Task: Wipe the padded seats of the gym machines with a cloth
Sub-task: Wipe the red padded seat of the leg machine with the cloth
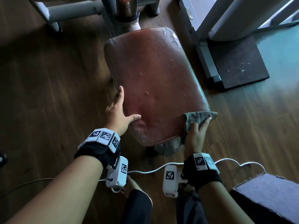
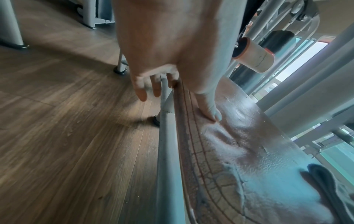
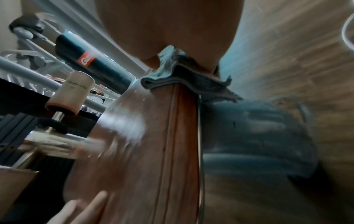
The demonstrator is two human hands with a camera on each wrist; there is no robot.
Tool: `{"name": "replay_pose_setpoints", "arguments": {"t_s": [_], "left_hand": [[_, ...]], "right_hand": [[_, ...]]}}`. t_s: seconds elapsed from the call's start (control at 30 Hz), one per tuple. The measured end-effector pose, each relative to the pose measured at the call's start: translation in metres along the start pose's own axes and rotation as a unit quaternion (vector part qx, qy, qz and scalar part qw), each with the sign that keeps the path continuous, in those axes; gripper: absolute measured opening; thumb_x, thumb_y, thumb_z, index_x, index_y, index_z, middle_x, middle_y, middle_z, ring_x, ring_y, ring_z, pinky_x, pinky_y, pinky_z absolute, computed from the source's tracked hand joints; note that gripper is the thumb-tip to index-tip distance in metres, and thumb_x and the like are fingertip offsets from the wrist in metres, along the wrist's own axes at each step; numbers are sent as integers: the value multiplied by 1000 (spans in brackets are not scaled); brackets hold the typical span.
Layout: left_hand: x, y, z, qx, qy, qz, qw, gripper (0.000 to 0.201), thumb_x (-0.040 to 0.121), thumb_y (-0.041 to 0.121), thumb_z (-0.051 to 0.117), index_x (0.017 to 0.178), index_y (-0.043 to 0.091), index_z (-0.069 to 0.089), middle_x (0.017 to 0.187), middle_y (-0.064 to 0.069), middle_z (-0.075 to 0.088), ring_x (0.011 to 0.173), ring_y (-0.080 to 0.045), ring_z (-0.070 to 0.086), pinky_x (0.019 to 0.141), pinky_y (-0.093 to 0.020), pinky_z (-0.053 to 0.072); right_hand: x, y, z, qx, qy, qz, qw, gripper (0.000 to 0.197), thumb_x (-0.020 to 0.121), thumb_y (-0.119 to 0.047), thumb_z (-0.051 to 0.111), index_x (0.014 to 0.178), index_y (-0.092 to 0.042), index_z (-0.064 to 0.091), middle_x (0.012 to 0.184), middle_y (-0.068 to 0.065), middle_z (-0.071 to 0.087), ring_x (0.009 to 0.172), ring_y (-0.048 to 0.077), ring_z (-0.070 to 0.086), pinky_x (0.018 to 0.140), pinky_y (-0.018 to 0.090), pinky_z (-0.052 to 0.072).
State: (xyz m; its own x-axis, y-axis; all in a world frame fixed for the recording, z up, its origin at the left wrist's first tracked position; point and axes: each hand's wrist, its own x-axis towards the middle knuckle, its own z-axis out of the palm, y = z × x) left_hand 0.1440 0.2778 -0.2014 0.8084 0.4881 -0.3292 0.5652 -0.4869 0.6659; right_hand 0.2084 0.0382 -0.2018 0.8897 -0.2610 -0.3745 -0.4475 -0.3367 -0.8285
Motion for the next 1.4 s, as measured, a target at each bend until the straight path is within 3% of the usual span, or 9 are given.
{"name": "replay_pose_setpoints", "arguments": {"t_s": [0.2,0.3,0.47,0.57,0.7,0.9,1.07,1.23,1.4], "left_hand": [[2,-2,-8,61,-10,-11,998,115,69,53,78,155,30,5,150,-7,42,130,-33,39,111,-36,27],[3,-7,-14,116,3,6,993,110,68,65,71,154,34,10,131,-5,55,127,-30,38,108,-51,32],[5,-15,-26,205,18,65,976,97,69,79,54,151,35,24,139,4,44,136,-22,28,103,-56,33],[13,-24,-30,187,36,98,977,83,75,78,47,144,33,40,147,1,40,139,-25,25,105,-61,33],[23,-32,-32,164,61,138,975,65,78,62,61,134,30,56,153,2,36,141,-29,24,105,-64,32],[21,-33,-31,165,66,127,976,64,78,58,68,136,35,52,153,9,37,139,-28,31,104,-59,31],[19,-33,-29,165,65,115,977,65,78,58,66,138,38,50,154,11,35,138,-26,32,102,-56,30],[19,-32,-31,167,60,115,977,65,79,59,65,138,37,50,154,12,34,137,-27,33,101,-53,29],[19,-32,-32,168,57,109,978,64,78,60,65,137,40,50,154,14,34,136,-26,34,101,-53,30]], "right_hand": [[-51,15,14,-42,-70,-49,995,80,97,-19,50,154,-14,-7,162,4,-1,147,9,5,117,20,10],[-34,13,6,-42,-55,-37,997,80,95,-23,51,154,-17,-3,159,2,11,143,7,15,113,20,17],[-8,3,8,-33,50,-5,998,73,96,-26,48,155,-18,6,156,10,26,141,22,31,110,24,24],[-37,2,31,-48,59,-3,997,72,98,-19,46,154,-12,3,160,13,14,146,23,19,112,15,12],[-89,10,50,-58,-2,-26,998,70,101,-13,41,154,-12,-5,160,12,-9,148,16,-5,99,-6,-5],[-77,17,32,-130,-18,-105,986,71,99,-15,46,154,-10,1,159,16,-17,139,5,-11,102,-4,-2],[-80,10,45,-143,9,-130,981,63,101,-10,40,153,-3,6,158,17,-20,140,7,-12,100,-6,0],[-118,17,69,-137,-35,-126,982,65,102,-15,37,154,-13,-2,153,1,-37,143,13,-29,112,7,0],[-121,22,61,-136,-38,-154,978,69,100,-12,45,154,-16,3,157,1,-29,146,12,-21,102,-5,5]]}}
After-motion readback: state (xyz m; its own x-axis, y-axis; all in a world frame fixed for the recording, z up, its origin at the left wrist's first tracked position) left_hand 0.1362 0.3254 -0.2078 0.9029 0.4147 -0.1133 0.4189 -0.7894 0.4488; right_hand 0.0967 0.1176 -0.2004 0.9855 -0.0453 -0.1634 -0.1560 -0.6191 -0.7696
